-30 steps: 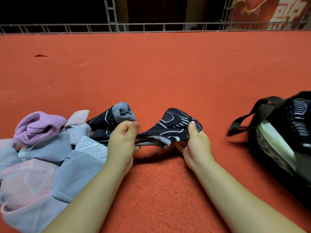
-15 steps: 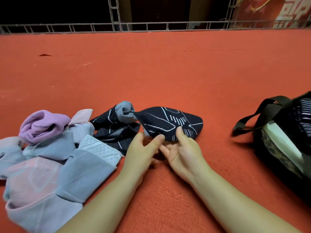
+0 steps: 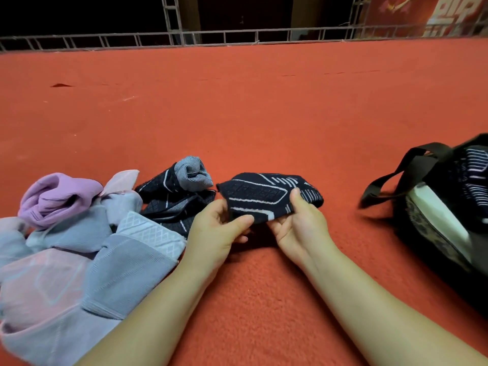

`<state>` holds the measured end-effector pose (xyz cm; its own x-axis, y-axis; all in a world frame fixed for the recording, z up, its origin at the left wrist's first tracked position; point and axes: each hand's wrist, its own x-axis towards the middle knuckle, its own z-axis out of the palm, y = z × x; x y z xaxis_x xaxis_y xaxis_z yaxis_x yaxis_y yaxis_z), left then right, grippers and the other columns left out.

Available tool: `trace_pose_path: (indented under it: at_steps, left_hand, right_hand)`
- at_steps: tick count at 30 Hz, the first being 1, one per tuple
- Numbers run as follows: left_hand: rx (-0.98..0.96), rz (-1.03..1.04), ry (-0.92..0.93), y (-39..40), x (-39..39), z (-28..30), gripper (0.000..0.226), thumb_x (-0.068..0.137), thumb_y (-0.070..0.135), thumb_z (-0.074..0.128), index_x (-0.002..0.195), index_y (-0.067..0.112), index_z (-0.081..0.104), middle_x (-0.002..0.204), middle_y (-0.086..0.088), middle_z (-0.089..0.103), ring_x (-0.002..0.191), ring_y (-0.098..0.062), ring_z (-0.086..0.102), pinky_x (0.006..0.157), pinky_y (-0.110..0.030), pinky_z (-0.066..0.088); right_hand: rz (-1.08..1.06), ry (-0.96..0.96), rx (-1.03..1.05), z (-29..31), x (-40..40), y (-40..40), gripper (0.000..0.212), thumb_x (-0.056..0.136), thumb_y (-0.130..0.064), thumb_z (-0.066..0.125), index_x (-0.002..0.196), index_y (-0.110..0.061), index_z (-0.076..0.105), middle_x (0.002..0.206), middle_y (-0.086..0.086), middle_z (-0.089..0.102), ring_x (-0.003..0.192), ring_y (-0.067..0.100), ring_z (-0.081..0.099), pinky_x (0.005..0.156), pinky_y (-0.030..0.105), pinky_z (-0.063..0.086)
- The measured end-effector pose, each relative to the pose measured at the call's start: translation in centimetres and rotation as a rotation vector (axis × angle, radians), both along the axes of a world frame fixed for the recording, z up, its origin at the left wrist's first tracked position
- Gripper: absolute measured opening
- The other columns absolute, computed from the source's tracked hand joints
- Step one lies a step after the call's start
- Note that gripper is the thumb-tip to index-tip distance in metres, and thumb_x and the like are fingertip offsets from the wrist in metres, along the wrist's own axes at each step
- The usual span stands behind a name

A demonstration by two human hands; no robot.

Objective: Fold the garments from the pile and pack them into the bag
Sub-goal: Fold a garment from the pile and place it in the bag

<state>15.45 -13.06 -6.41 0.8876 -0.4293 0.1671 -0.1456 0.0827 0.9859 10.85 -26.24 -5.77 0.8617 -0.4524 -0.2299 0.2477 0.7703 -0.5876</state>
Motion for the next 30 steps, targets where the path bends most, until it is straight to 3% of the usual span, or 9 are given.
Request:
trace_pose_path:
  at_steps: [5,8,11,13,18,21,24,27,30]
  left_hand:
    - [-0.094,0.012,0.01,0.4,0.3,-0.3,0.011,0.085,0.0,0.062,0.086,0.011,0.062,0.069,0.004,0.065,0.065,-0.008,0.06,0.064,-0.024,0.053]
    - [-0.153,0.008,-0.018,1.0,1.2,-0.2,0.01,0.081,0.024,0.065,0.082,0.015,0.064,0.082,-0.01,0.069,0.08,-0.025,0.064,0.079,-0.04,0.052]
    - [-0.275,0.172,-0.021,2.0,2.8,0.4,0.022,0.085,0.035,0.054,0.072,0.018,0.057,0.055,0.002,0.057,0.057,-0.014,0.052,0.06,-0.027,0.043]
    - [-0.28,0.242,0.081,2.5,3.6,0.6,0.025,0.096,0.032,0.045,0.077,0.018,0.053,0.061,0.004,0.057,0.06,-0.011,0.051,0.059,-0.025,0.039]
    - [0.197,-0.316,0.556,2.7,2.8,1.2,0.073,0.087,0.067,0.026,0.112,0.005,0.056,0.086,-0.014,0.068,0.069,-0.023,0.067,0.055,-0.028,0.052]
    - [0.113,-0.272,0.426,2.3,2.0,0.6,0.044,0.088,0.033,0.057,0.125,0.01,0.05,0.087,-0.006,0.067,0.06,-0.009,0.064,0.05,-0.02,0.048]
    - [-0.022,-0.151,0.148,1.7,2.4,-0.6,0.06,0.075,0.001,0.067,0.128,0.02,0.047,0.112,-0.012,0.062,0.079,-0.004,0.066,0.064,-0.016,0.05]
    - [-0.168,-0.169,0.079,1.8,2.1,-0.3,0.07,0.066,0.003,0.066,0.127,0.03,0.044,0.119,-0.005,0.063,0.101,-0.014,0.065,0.087,-0.029,0.052]
    - [-0.182,-0.175,0.103,1.6,1.9,0.0,0.083,0.071,0.003,0.066,0.14,0.031,0.029,0.126,-0.006,0.061,0.113,-0.018,0.061,0.095,-0.032,0.05]
  right_hand:
    - [0.014,0.011,-0.017,-0.2,0.0,-1.0,0.034,0.102,-0.022,0.039,0.125,-0.001,0.053,0.098,0.012,0.07,0.072,0.018,0.071,0.053,0.027,0.056]
    - [0.118,0.021,-0.102,-0.5,0.1,-0.8,0.028,0.101,-0.02,0.039,0.116,-0.003,0.057,0.093,0.01,0.072,0.075,0.017,0.071,0.055,0.028,0.057]
    - [0.214,0.005,-0.215,-0.4,-0.1,-1.8,0.023,0.091,-0.015,0.051,0.11,-0.005,0.06,0.091,0.01,0.072,0.078,0.02,0.07,0.065,0.032,0.059]
    - [0.35,-0.03,-0.3,-0.2,-0.7,-2.5,0.037,0.074,-0.017,0.066,0.108,-0.004,0.062,0.095,0.012,0.071,0.083,0.023,0.069,0.075,0.035,0.057]
    - [0.826,-0.071,-0.593,-0.5,-2.3,-3.3,0.079,0.058,-0.033,0.087,0.123,0.002,0.057,0.117,0.021,0.062,0.105,0.033,0.06,0.094,0.046,0.047]
    - [0.869,0.085,-0.614,-0.4,-2.6,-3.3,0.075,0.047,-0.057,0.087,0.105,-0.012,0.072,0.111,0.012,0.069,0.101,0.026,0.066,0.092,0.041,0.052]
    - [0.686,0.246,-0.673,-0.8,-1.9,-3.3,0.076,0.054,-0.072,0.073,0.11,-0.021,0.07,0.123,0.014,0.064,0.119,0.035,0.057,0.106,0.056,0.038]
    - [0.407,0.126,-0.664,-0.6,-1.4,-2.7,0.045,0.084,-0.048,0.061,0.121,-0.022,0.059,0.126,0.013,0.062,0.116,0.031,0.059,0.103,0.053,0.043]
    - [0.323,0.021,-0.607,0.0,-1.7,-1.8,0.043,0.084,-0.036,0.053,0.123,-0.016,0.057,0.119,0.01,0.067,0.108,0.024,0.064,0.096,0.043,0.05]
